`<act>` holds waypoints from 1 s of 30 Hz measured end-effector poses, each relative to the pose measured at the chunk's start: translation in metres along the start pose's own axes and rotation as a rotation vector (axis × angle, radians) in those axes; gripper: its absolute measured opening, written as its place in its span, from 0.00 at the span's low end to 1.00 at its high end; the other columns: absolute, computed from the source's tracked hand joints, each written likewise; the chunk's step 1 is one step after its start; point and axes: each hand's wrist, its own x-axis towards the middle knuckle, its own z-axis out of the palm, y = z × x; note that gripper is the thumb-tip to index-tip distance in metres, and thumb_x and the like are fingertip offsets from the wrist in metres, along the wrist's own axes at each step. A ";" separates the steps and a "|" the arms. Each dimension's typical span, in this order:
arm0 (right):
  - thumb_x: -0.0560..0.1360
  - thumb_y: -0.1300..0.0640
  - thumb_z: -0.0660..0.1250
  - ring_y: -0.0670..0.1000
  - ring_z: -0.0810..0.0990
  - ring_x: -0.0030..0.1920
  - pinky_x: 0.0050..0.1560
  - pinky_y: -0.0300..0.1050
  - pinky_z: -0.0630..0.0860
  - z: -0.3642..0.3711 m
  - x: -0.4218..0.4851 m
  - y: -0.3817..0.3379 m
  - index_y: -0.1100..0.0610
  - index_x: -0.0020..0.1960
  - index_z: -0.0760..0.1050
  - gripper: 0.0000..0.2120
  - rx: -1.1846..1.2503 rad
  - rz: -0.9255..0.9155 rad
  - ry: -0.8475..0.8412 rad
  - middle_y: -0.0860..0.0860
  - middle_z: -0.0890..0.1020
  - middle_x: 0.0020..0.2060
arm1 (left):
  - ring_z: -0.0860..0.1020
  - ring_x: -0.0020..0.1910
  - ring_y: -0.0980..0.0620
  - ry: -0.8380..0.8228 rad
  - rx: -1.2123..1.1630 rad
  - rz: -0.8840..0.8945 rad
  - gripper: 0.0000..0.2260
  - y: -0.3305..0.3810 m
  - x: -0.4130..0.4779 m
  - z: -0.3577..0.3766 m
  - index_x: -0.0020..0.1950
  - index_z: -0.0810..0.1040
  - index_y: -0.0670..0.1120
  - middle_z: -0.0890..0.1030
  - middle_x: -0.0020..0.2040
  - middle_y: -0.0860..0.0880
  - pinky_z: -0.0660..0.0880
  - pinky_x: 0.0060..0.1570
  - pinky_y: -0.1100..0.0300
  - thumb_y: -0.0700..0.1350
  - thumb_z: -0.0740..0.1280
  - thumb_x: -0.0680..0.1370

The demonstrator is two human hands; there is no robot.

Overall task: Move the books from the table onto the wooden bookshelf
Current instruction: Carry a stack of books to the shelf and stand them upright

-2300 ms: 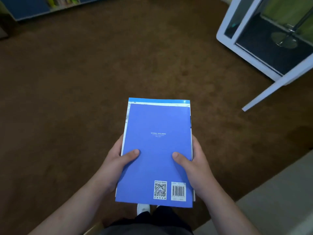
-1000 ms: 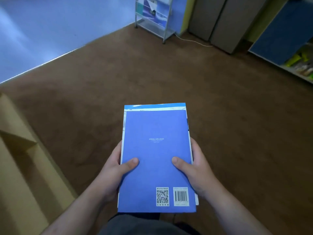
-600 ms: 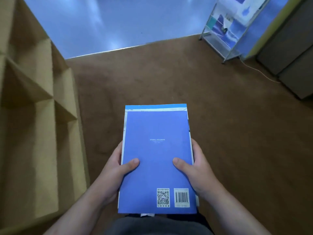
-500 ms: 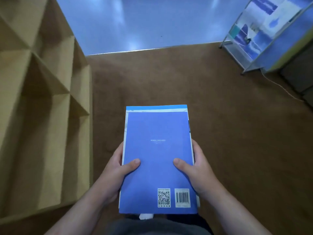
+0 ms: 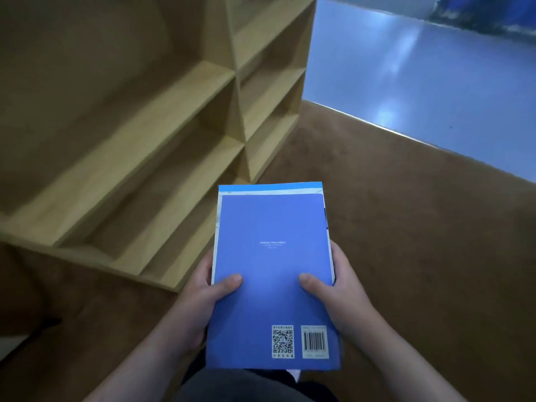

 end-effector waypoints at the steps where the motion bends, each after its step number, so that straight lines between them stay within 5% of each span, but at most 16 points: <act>1: 0.68 0.53 0.76 0.53 0.86 0.57 0.51 0.54 0.85 0.001 0.011 -0.004 0.45 0.72 0.68 0.34 -0.018 -0.003 -0.044 0.47 0.84 0.61 | 0.85 0.50 0.39 0.045 -0.031 0.010 0.23 0.001 0.000 -0.001 0.63 0.77 0.55 0.85 0.57 0.44 0.82 0.38 0.51 0.42 0.73 0.70; 13: 0.71 0.58 0.74 0.57 0.86 0.57 0.53 0.62 0.84 0.073 0.130 -0.035 0.46 0.70 0.70 0.29 -0.117 0.065 -0.438 0.51 0.84 0.60 | 0.85 0.52 0.38 0.433 -0.228 0.112 0.27 0.022 0.013 -0.057 0.59 0.80 0.60 0.85 0.57 0.45 0.82 0.40 0.49 0.48 0.81 0.62; 19: 0.66 0.57 0.76 0.54 0.87 0.55 0.50 0.57 0.85 0.112 0.174 -0.053 0.45 0.68 0.70 0.32 -0.166 0.142 -0.508 0.50 0.85 0.58 | 0.86 0.47 0.38 0.557 -0.298 0.142 0.30 0.042 0.022 -0.084 0.64 0.74 0.50 0.87 0.53 0.43 0.82 0.36 0.49 0.41 0.78 0.64; 30: 0.66 0.58 0.79 0.61 0.88 0.48 0.44 0.56 0.85 0.181 0.240 -0.107 0.60 0.62 0.80 0.25 -0.077 0.493 -0.709 0.61 0.87 0.54 | 0.86 0.46 0.37 0.700 -0.414 0.269 0.27 0.077 0.031 -0.102 0.59 0.79 0.58 0.87 0.52 0.43 0.83 0.35 0.48 0.44 0.80 0.63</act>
